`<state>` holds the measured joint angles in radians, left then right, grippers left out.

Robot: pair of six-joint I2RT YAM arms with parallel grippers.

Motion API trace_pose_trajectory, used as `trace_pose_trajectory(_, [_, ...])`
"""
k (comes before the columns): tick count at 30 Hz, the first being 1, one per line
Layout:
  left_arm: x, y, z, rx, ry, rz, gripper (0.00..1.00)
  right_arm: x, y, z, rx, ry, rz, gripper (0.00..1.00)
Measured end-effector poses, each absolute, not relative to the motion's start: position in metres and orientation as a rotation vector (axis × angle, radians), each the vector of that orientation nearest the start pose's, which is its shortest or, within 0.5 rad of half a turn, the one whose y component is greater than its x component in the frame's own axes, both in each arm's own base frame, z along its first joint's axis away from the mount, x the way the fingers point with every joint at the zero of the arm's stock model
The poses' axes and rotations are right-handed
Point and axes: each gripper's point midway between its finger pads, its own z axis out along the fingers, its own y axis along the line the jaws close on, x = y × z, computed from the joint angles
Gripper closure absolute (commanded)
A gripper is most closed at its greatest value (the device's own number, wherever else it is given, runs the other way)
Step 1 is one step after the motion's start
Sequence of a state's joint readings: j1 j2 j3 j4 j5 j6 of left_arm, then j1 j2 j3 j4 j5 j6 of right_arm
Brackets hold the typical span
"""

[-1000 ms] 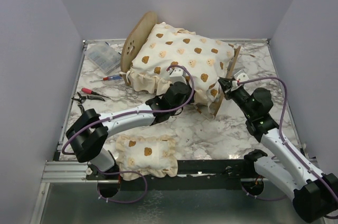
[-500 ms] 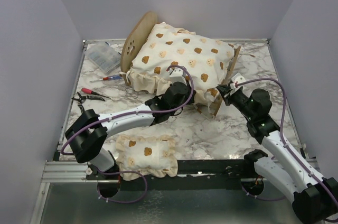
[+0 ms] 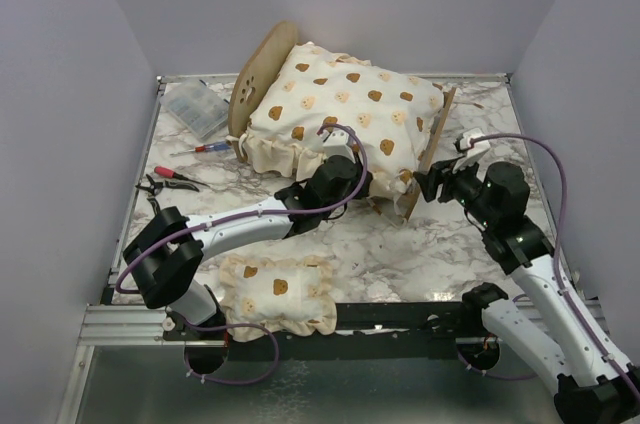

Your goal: Set up the pet bed

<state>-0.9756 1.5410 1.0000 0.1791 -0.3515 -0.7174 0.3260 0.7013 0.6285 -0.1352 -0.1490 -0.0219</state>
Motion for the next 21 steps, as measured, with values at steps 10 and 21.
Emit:
trace_pose_trajectory(10, [0.289,-0.385,0.187,0.044,2.001,-0.811,0.86,0.263,0.121,0.279,-0.31,1.883,0.435,0.38])
trace_pose_trajectory(21, [0.288,-0.385,0.183,0.055,2.028,-0.79,0.83,0.235,0.123,0.236,-0.191,2.175,0.521,0.41])
